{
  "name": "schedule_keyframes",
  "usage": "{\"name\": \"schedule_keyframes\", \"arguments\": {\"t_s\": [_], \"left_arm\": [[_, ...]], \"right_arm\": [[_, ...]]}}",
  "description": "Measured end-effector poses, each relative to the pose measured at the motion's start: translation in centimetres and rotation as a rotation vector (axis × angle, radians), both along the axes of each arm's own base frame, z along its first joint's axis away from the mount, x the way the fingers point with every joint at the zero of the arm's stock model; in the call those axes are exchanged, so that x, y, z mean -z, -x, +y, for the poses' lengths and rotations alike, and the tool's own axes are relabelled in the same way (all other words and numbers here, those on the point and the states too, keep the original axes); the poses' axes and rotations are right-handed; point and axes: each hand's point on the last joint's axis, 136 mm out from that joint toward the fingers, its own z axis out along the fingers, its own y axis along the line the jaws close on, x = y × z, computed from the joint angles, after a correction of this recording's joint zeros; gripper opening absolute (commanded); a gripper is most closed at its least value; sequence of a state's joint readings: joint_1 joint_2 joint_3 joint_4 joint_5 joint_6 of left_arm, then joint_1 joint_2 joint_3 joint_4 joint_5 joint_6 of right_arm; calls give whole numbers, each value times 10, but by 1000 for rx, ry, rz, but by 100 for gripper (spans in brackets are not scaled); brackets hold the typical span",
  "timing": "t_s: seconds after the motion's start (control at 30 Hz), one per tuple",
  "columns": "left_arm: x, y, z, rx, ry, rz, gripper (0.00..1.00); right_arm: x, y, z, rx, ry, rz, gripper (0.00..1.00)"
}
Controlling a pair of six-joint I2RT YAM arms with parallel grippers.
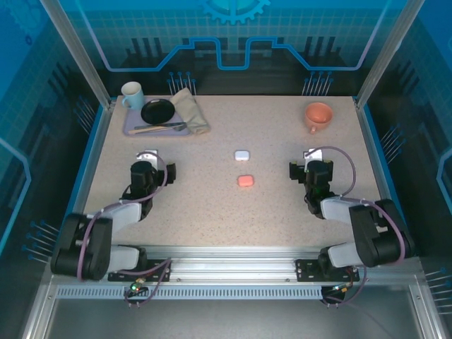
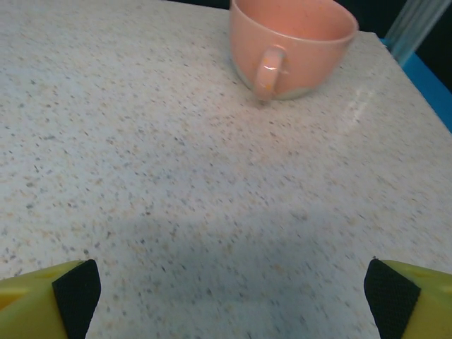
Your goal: Insert wireless bluetooth earbuds into charging case
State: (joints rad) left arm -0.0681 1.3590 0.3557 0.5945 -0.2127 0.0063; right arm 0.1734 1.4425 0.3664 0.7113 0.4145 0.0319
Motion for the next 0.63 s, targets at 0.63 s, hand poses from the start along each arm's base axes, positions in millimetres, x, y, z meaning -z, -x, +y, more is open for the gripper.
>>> {"name": "schedule_keyframes", "arguments": {"t_s": [0.63], "left_arm": [[10,-24,1,53,72,-27,99]], "right_arm": [[3,-17,5,-124,-101,0,100]]}}
